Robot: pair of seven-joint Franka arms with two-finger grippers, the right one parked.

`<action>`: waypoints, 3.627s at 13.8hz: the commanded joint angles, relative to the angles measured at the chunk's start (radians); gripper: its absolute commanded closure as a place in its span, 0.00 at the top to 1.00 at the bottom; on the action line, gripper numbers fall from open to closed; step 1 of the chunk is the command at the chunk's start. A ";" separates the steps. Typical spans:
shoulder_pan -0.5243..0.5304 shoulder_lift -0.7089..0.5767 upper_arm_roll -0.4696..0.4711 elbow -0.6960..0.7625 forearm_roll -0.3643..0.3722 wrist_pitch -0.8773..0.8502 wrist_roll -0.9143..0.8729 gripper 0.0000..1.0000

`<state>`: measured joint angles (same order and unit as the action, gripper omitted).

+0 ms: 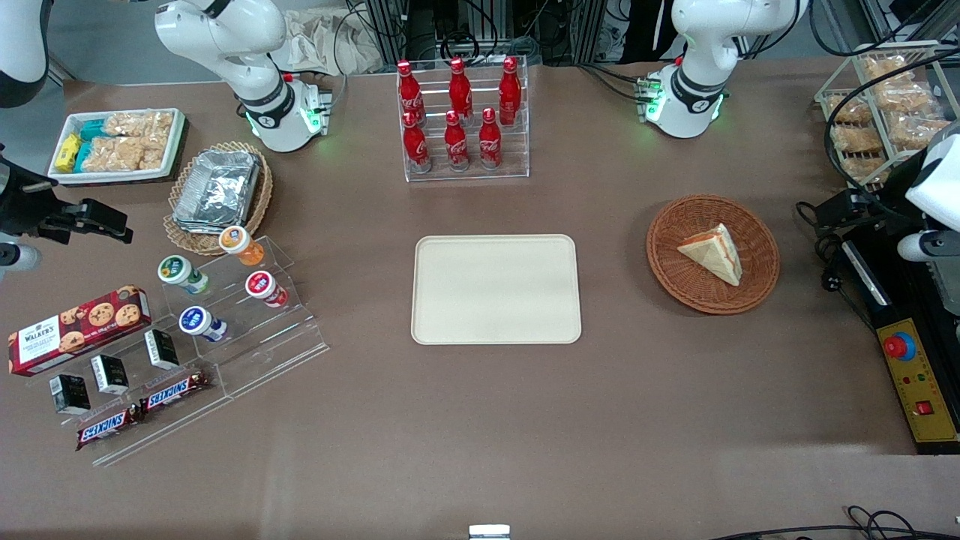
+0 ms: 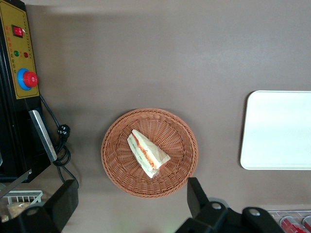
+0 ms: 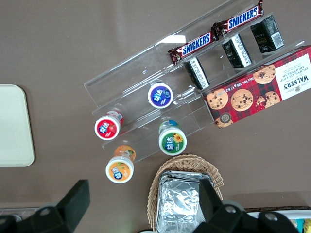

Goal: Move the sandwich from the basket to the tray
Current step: 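Raise the left gripper from its rest pose toward the wicker basket, then lower the open left gripper over the wrapped sandwich in the basket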

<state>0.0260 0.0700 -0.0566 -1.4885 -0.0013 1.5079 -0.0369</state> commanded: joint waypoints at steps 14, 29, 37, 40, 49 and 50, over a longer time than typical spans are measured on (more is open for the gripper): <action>0.006 -0.035 -0.014 -0.044 -0.009 -0.060 -0.017 1.00; 0.025 -0.449 -0.006 -0.697 -0.077 0.209 -0.028 1.00; 0.230 -0.420 -0.019 -0.795 -0.215 0.259 -0.032 1.00; 0.274 -0.376 -0.019 -0.835 -0.265 0.285 -0.034 1.00; 0.348 -0.187 -0.020 -0.949 -0.471 0.469 -0.101 1.00; 0.342 -0.170 -0.025 -0.949 -0.471 0.495 -0.141 1.00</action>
<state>0.3610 -0.1291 -0.0607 -2.4376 -0.4523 1.9635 -0.1086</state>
